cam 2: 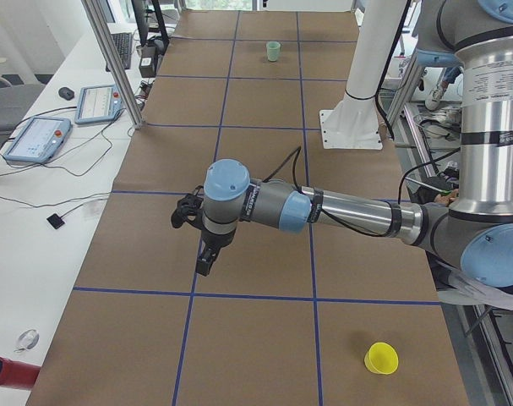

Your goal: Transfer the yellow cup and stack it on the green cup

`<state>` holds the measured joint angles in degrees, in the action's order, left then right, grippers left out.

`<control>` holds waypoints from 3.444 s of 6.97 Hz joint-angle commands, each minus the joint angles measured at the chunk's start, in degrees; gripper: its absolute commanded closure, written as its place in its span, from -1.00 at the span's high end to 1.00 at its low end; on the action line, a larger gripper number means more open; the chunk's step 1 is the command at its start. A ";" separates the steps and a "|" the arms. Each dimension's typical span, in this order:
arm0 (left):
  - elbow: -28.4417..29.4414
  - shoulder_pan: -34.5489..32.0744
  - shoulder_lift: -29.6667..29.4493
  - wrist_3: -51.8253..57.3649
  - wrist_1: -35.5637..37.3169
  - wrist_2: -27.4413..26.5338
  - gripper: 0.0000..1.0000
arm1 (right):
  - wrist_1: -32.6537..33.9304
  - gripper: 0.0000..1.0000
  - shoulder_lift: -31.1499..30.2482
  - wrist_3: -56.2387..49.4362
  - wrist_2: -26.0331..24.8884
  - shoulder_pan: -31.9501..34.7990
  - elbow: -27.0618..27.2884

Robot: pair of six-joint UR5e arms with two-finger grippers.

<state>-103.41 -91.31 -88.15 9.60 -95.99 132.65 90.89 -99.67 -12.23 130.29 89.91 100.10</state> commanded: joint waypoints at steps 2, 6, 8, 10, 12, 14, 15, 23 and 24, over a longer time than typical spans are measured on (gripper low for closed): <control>1.46 -0.01 -4.76 -2.30 -1.29 0.50 0.99 | -0.10 0.99 -0.09 -0.16 0.31 0.00 -0.17; -2.22 -0.01 -5.37 -10.26 -7.81 -0.28 1.00 | -0.01 0.99 -0.35 -0.16 0.31 0.00 -0.17; -7.84 0.25 -3.89 -26.55 -7.81 -12.43 1.00 | -0.10 0.99 -0.35 -0.25 0.31 0.00 -0.17; -12.32 2.96 -1.96 -37.22 -7.72 -21.51 1.00 | -0.10 0.99 -0.61 -0.51 0.31 0.00 -0.08; -19.87 10.33 5.49 -49.01 -7.54 -37.31 1.00 | -0.01 0.99 -0.70 -0.69 0.31 0.00 -0.26; -21.13 16.65 9.64 -60.77 -7.37 -47.34 1.00 | -0.10 0.99 -0.88 -0.69 0.23 0.00 -0.17; -21.13 22.09 11.92 -67.62 -6.32 -54.53 1.00 | -0.10 0.99 -0.88 -0.69 0.14 0.00 -0.26; -14.94 36.17 12.65 -123.86 49.03 -61.31 1.00 | 0.25 0.99 -0.88 -0.69 -0.13 0.00 -0.52; -10.37 38.03 12.65 -130.99 51.06 -57.80 1.00 | 0.17 0.99 -0.88 -0.69 -0.13 0.00 -0.44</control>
<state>-118.64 -55.72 -75.51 -112.34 -48.29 71.28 91.08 -100.55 -12.92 130.16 89.91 99.63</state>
